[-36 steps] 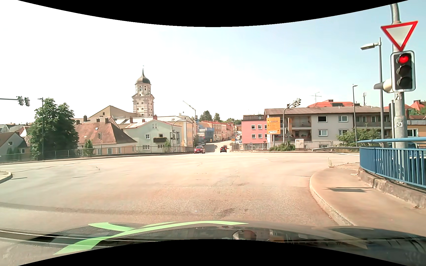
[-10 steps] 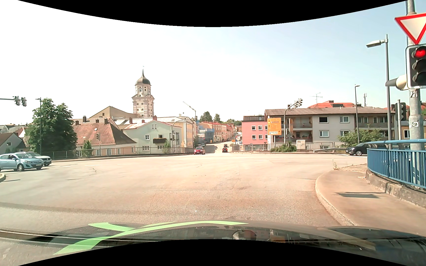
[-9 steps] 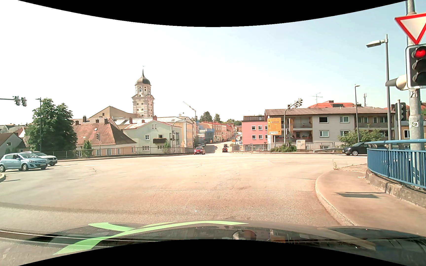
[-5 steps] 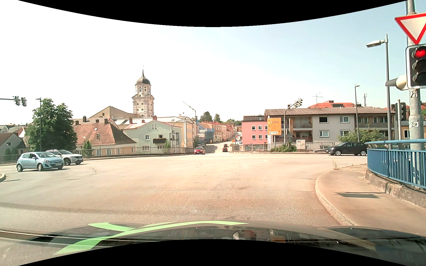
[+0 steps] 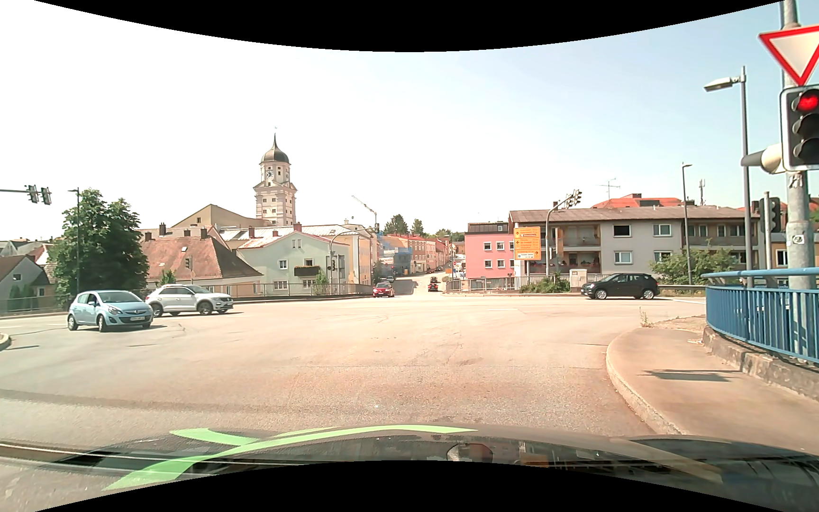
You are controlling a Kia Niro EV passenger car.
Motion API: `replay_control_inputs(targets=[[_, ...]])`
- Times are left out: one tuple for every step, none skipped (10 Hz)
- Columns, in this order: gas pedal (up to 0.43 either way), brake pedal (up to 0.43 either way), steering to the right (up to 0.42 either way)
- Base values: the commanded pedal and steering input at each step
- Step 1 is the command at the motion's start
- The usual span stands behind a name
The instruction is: Follow the waypoints while adhering to traffic rules and regulations
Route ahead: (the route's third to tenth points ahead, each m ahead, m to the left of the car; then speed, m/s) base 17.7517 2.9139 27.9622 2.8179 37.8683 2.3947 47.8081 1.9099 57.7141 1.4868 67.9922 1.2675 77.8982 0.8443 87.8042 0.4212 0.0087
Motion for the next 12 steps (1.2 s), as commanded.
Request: replay_control_inputs(targets=[[0.000,0.250,-0.007],[0.000,0.250,-0.007],[0.000,0.250,-0.007],[0.000,0.250,-0.007],[0.000,0.250,-0.007],[0.000,0.256,-0.007],[0.000,0.250,-0.007],[0.000,0.250,-0.007],[0.000,0.250,-0.007],[0.000,0.250,-0.007],[0.000,0.250,-0.007],[0.000,0.256,-0.007]])
